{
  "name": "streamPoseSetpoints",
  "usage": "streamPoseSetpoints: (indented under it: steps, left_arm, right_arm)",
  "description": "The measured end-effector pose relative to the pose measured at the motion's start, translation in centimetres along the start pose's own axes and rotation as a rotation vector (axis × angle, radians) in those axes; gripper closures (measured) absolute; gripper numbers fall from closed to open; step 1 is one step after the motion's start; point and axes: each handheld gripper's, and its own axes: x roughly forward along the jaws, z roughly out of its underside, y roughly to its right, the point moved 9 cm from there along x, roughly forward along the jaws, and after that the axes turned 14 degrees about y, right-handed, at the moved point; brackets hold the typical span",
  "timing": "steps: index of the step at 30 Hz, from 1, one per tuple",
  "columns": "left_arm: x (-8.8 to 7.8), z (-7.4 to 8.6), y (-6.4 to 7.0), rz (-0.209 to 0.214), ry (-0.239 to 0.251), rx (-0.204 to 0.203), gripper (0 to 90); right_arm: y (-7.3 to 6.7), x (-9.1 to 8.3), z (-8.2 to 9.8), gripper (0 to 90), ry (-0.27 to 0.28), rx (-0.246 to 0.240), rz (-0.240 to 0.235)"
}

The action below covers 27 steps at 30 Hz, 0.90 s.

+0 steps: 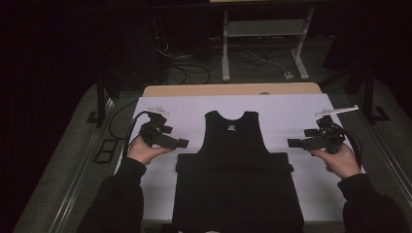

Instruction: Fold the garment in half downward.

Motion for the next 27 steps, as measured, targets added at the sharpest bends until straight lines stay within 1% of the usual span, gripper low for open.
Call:
streamPoseSetpoints:
  steps: [5, 11, 14, 24, 25, 27]
  left_arm:
    - [0.1, -0.4, -0.5, -0.002, -0.013, 0.01, 0.0]
    - [0.3, -1.1, -1.0, -0.005, -0.03, 0.021, 0.0]
    - [0.5, -1.5, -1.2, -0.009, -0.018, 0.018, 0.0]
    - [1.2, -2.8, -1.9, -0.014, 0.004, 0.017, 0.0]
    - [1.3, -2.9, -1.9, -0.015, 0.004, 0.013, 0.0]
    - [1.5, -3.1, -2.1, -0.017, 0.0, 0.018, 0.0]
  right_arm:
    - [0.4, 0.2, -0.6, 0.0, 0.001, 0.001, 0.005]
    - [0.7, 0.7, -1.2, 0.0, -0.006, -0.009, 0.01]
    - [0.9, 0.9, -1.5, 0.0, -0.01, -0.017, 0.013]
    - [1.3, 2.1, -2.3, 0.0, -0.031, -0.016, 0.022]
    - [1.4, 2.3, -2.4, 0.0, -0.027, -0.019, 0.022]
    - [1.4, 2.5, -2.6, 0.0, -0.032, -0.024, 0.024]
